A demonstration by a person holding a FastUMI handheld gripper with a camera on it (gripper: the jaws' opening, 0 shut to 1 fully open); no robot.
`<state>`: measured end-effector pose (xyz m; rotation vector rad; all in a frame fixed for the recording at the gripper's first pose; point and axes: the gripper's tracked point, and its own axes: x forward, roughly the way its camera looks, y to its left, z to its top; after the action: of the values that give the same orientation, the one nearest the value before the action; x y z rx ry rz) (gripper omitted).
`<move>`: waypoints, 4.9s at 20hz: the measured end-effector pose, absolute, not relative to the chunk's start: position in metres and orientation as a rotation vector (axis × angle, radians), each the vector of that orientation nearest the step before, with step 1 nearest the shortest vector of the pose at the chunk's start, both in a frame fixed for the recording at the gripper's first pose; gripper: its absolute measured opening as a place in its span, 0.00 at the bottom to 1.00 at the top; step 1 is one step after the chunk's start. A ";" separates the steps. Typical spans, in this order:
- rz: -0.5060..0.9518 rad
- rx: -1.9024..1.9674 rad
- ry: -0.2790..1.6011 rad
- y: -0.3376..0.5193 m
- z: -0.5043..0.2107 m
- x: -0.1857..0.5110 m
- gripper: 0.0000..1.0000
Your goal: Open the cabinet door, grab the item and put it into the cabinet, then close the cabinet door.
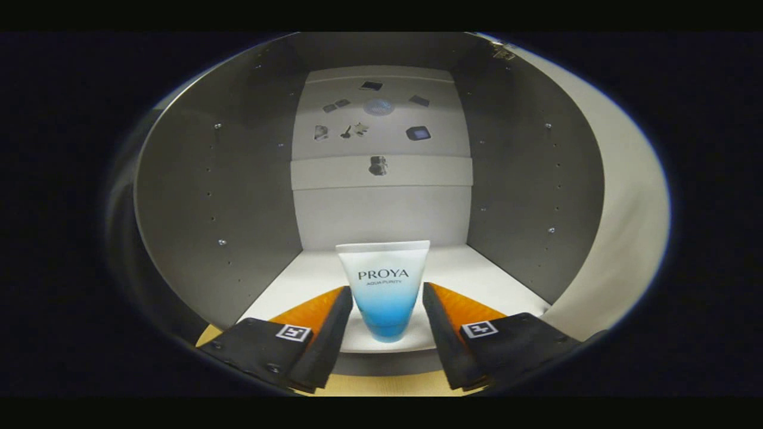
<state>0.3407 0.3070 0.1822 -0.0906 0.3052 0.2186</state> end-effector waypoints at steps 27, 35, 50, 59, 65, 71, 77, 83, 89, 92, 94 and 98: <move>0.277 -0.086 0.144 0.120 0.209 -0.016 0.98; 0.200 -0.069 0.133 0.010 0.200 -0.038 0.99; 0.182 0.009 0.222 -0.079 0.133 0.007 0.98; 0.140 0.002 0.188 -0.055 0.132 0.007 0.97; 0.186 0.003 0.206 -0.008 0.126 -0.001 0.97; 0.236 0.050 0.208 0.052 0.117 -0.002 0.97; 0.290 0.013 0.214 0.126 0.110 0.009 0.97; 0.380 -0.046 0.228 0.215 0.108 0.021 0.98; 0.355 -0.097 0.198 0.211 0.116 0.015 0.98; 0.342 -0.068 0.221 0.190 0.115 0.011 0.98; 0.322 -0.060 0.213 0.177 0.117 0.014 0.98; 0.310 -0.058 0.214 0.151 0.122 0.011 0.98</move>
<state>0.0112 0.1507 0.1217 -0.0582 0.2136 0.3101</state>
